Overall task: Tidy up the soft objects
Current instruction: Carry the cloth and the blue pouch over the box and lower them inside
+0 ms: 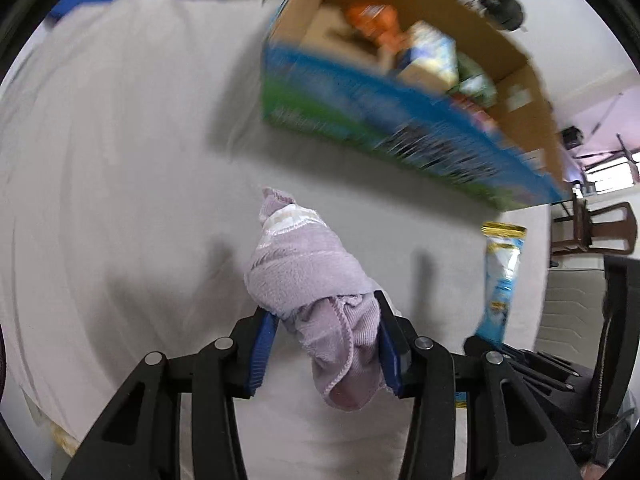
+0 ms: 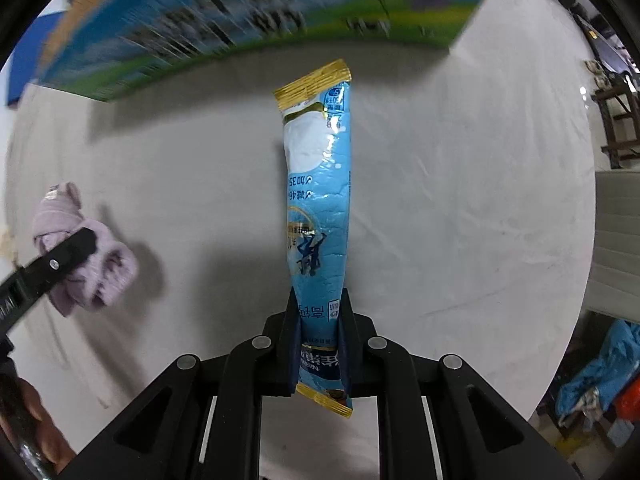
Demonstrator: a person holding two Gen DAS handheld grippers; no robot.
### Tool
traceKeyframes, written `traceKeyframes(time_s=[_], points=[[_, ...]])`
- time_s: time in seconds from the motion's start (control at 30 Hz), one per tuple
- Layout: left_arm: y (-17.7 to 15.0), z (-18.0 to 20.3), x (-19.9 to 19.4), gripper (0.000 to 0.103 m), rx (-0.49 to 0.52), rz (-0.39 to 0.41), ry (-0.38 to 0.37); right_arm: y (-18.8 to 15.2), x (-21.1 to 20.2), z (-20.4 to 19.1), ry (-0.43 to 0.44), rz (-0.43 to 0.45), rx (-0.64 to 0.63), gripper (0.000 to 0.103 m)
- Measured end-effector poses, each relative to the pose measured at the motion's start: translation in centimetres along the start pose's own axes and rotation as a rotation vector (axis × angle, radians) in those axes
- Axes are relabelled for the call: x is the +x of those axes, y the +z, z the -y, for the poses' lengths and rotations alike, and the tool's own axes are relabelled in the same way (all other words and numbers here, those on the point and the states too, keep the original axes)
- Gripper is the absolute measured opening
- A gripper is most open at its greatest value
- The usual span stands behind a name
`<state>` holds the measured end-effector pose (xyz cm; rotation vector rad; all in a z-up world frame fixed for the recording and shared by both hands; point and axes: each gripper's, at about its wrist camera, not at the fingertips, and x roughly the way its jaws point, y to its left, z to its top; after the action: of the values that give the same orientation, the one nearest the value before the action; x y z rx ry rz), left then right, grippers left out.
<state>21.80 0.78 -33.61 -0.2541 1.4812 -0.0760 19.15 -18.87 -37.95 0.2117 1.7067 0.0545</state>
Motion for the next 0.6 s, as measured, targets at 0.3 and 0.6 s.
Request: traceKeyframes(time_s=[0.3,0.6], points=[[4.9,1.8,-10.3,0.043,0.100,0.158,-0.058,2.1,-10.4,-1.4,0.117,0.156,-0.051,0.015],[12.1,4.7,-9.5,0.043,0.149,0.146,-0.068,8.6,-15.1,-3.7,0.107,0.271,-0.043,0.015]])
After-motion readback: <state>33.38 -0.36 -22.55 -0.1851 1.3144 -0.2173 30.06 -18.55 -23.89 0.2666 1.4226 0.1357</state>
